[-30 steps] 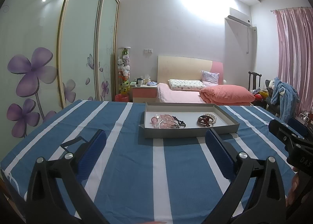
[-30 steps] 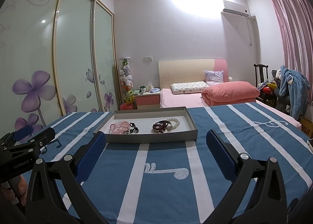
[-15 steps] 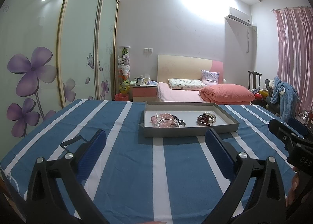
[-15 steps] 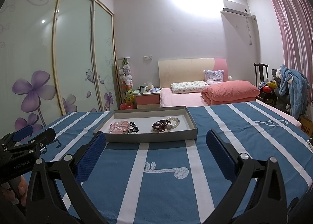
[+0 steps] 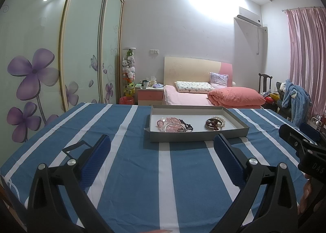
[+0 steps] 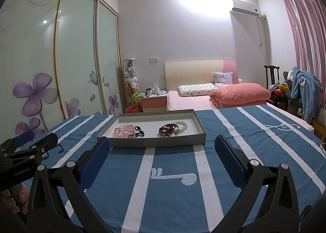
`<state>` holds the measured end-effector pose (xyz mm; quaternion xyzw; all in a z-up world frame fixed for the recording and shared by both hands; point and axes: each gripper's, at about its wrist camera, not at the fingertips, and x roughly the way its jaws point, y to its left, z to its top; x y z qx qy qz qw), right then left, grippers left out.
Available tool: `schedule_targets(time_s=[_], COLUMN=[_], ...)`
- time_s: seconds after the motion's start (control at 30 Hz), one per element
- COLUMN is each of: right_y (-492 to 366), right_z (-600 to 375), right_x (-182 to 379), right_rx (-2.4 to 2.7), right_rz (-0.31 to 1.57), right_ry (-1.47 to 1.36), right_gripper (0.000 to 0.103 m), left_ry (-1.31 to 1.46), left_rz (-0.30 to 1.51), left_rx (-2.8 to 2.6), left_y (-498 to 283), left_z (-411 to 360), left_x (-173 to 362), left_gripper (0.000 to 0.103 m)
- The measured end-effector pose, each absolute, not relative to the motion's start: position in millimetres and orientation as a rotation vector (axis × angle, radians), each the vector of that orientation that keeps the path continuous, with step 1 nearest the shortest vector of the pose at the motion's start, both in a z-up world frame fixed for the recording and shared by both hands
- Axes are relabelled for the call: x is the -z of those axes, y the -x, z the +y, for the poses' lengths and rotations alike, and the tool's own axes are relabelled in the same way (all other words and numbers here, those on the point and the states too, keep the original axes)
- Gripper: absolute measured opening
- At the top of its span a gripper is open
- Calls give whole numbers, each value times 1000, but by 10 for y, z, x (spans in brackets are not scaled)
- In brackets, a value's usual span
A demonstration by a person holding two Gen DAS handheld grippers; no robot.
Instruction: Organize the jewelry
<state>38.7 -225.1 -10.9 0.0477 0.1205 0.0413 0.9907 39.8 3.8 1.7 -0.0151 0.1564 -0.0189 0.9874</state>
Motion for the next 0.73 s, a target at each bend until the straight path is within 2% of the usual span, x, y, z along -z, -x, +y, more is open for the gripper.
schedule_targets(time_s=[0.73], right_y=[-361], right_z=[-2244], right_x=[140], right_rx=[-82], right_rz=[249], right_ry=[-99], right_gripper=[101], left_ry=[28], left_rz=[324], left_rx=[38], left_y=[-343], left_z=[45], left_x=[72], left_gripper=[98])
